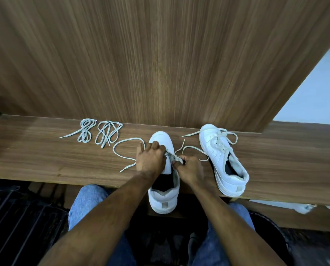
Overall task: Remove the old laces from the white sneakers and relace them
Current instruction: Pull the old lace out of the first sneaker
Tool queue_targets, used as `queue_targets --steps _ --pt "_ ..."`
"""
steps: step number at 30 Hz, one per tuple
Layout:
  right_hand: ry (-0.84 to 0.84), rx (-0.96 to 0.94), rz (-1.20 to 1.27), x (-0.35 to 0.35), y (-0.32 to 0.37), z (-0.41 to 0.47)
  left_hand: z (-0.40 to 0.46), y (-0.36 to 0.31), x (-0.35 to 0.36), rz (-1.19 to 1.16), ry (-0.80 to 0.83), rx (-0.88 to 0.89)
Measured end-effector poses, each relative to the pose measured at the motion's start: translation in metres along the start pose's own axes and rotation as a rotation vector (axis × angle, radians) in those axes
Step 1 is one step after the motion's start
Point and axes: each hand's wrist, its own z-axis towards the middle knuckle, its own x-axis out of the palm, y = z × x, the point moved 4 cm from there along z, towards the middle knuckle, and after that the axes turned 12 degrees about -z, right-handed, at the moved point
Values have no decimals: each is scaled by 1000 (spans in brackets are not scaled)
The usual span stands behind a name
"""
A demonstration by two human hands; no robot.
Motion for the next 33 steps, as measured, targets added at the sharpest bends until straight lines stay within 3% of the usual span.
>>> queue_targets --steps 2,4,8,9,10,13,15,18,20,22,23,26,27,28,30,33 --pt "7 15 -3 1 0 0 3 0 -3 -16 -2 -21" --pt "0 27 8 2 -2 0 5 4 -8 -208 -57 -138" --pt "-2 35 45 4 -5 0 4 37 7 -1347 -272 -810" --pt "-6 36 39 4 -5 -1 4 44 15 -1456 -295 -862" --pt "-12 31 29 4 -4 -1 6 50 19 -1423 -284 -834" --pt "-29 20 13 2 -3 -2 10 34 1 -997 -122 -393" --pt "-29 23 4 1 -2 -3 11 22 -2 -697 -22 -197" --pt "-25 -3 -20 1 0 -4 10 12 -2 -277 19 -79" --pt "-23 -7 -28 1 1 -5 10 8 -3 -121 -9 -56" --pt "-18 9 -29 0 0 -4 9 5 -10 -166 -121 -65" --pt "-17 15 -28 0 -1 -4 8 9 -17 -316 -240 -134" --pt "-16 11 -30 2 -2 -2 8 41 -29 -1126 -624 -609" --pt "-12 13 -29 3 -3 -2 6 49 -29 -1280 -717 -719" --pt "-7 18 -25 4 -4 -1 5 55 -30 -1309 -751 -762" --pt "2 27 -18 6 -5 -1 3 57 -31 -1144 -659 -689" --pt "5 21 -18 7 -4 -1 1 44 -25 -694 -442 -371"
